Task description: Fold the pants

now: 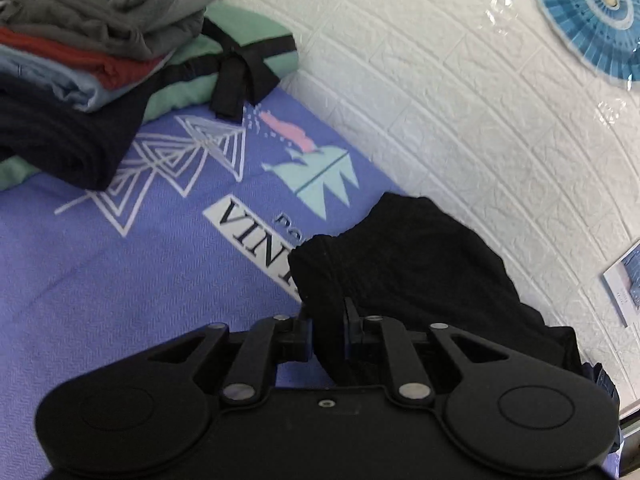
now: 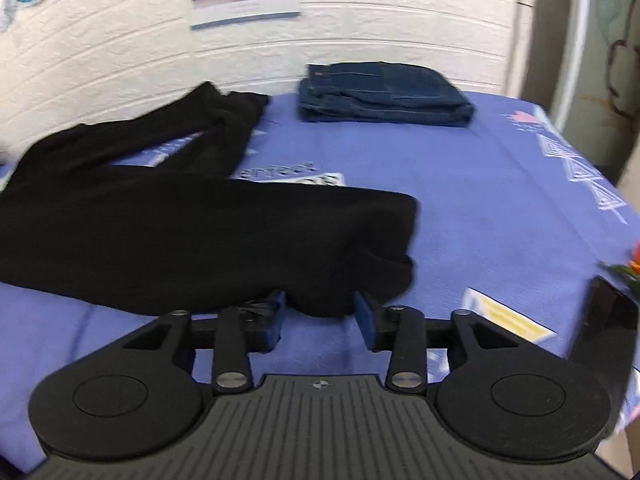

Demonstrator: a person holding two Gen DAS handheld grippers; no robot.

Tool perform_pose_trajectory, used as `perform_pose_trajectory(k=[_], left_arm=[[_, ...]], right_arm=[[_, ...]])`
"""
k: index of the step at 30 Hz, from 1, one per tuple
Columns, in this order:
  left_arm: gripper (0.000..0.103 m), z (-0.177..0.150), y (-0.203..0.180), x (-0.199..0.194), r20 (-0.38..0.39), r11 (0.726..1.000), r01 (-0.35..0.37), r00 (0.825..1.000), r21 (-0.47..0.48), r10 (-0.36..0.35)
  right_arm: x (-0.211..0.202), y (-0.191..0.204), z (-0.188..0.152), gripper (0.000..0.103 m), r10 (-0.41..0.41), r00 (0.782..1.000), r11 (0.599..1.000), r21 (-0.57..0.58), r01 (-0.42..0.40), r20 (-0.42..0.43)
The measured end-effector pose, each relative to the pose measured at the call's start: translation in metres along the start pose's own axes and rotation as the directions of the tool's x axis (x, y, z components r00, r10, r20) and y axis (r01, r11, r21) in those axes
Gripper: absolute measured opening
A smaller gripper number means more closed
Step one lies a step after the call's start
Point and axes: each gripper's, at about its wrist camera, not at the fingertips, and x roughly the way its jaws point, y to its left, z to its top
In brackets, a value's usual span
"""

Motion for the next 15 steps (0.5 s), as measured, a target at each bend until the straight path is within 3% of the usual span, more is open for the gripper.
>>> perform_pose_trajectory(k=[3,6,9,12,15], left_arm=[[0.0,0.006,-0.005,-0.011,0.043,1.0,-0.018,0.999,0.006,0.018],[0.0,0.01,0.0,-0.011,0.086,0.997,-0.081,0.993,0.017,0.079],[0.0,0.004,0.011,0.005,0.027,0.991,-0.131,0.991,0.009,0.131],[0.0,-0.01,0.01,0.012,0.024,0.986,-0.157,0.987,0.055,0.156],[0.0,-0.017,0.012,0.014,0.004,0.987,-0.148,0.989,0.064,0.149]], right_arm=[[-0.004,-0.011,0.003,0.068,-0.009,0.999,0.998,0.066,0.006,0.042],[-0.004,-0.023,0.002,0.078,0.0,0.998,0.993,0.116,-0.008,0.07],[0.007,-0.028,-0.001,0.081,-0.018,1.0,0.991,0.134,0.015,0.026],[0.014,-0.032,-0.008,0.082,0.028,1.0,0.982,0.185,-0.03,0.009],[0.023,-0.039,-0.01,0.096,0.067,0.997,0.962,0.263,-0.075,0.04]])
